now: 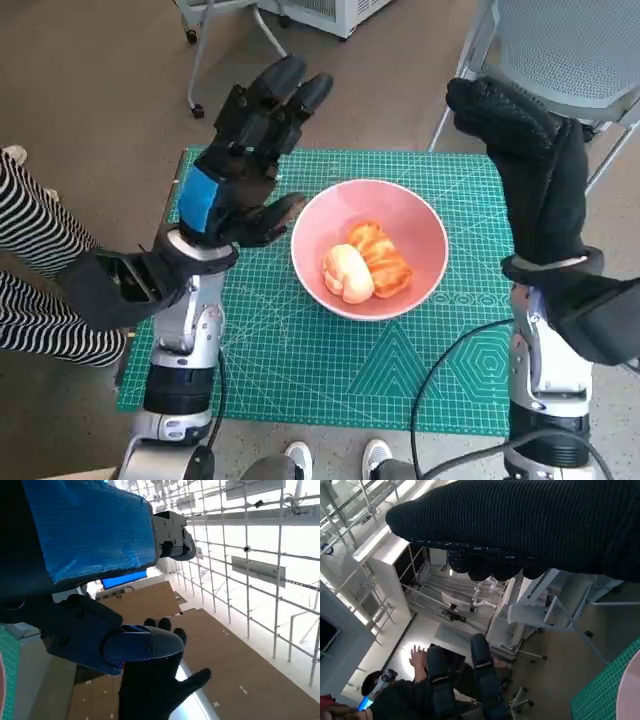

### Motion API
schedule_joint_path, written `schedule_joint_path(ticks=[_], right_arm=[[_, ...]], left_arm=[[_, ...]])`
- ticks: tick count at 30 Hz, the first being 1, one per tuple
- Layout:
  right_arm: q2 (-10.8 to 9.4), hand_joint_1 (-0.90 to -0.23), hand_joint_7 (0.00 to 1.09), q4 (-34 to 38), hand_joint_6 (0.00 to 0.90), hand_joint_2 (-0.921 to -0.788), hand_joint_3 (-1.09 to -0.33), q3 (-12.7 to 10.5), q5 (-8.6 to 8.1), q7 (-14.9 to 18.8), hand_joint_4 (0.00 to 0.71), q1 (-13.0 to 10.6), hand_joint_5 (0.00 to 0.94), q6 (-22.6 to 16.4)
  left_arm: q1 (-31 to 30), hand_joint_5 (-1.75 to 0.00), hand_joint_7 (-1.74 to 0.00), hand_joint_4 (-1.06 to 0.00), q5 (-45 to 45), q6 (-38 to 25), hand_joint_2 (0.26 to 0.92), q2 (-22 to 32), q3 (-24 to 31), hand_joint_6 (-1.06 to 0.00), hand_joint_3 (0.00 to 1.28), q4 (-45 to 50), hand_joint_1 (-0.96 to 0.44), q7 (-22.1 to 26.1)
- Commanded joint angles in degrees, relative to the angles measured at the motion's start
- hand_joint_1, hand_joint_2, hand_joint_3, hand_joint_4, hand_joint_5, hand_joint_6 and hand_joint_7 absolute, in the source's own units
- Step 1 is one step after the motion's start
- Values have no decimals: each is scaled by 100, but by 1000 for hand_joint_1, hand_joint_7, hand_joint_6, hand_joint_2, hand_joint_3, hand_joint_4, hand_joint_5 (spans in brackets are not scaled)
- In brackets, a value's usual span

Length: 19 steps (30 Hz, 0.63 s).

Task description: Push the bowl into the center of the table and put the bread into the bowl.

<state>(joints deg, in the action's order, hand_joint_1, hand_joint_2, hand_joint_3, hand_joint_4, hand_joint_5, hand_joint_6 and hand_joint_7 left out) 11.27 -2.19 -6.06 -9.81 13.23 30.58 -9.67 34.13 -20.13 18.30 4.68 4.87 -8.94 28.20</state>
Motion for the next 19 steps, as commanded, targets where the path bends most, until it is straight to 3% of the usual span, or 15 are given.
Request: schedule_joint_path(ticks=[1, 19], right_arm=[[0, -708, 581, 56, 79, -921, -694, 24, 30, -6, 189, -21, 0, 54], [-50, -704, 591, 72, 74, -921, -695, 37, 52, -44, 189, -13, 1, 11]], left_arm=[[-76, -334, -528, -3, 100, -101, 921, 48, -55, 1, 373, 167, -590, -84], [-51, -349, -532, 1, 134, -234, 921, 86, -72, 1, 375, 250, -589, -150]])
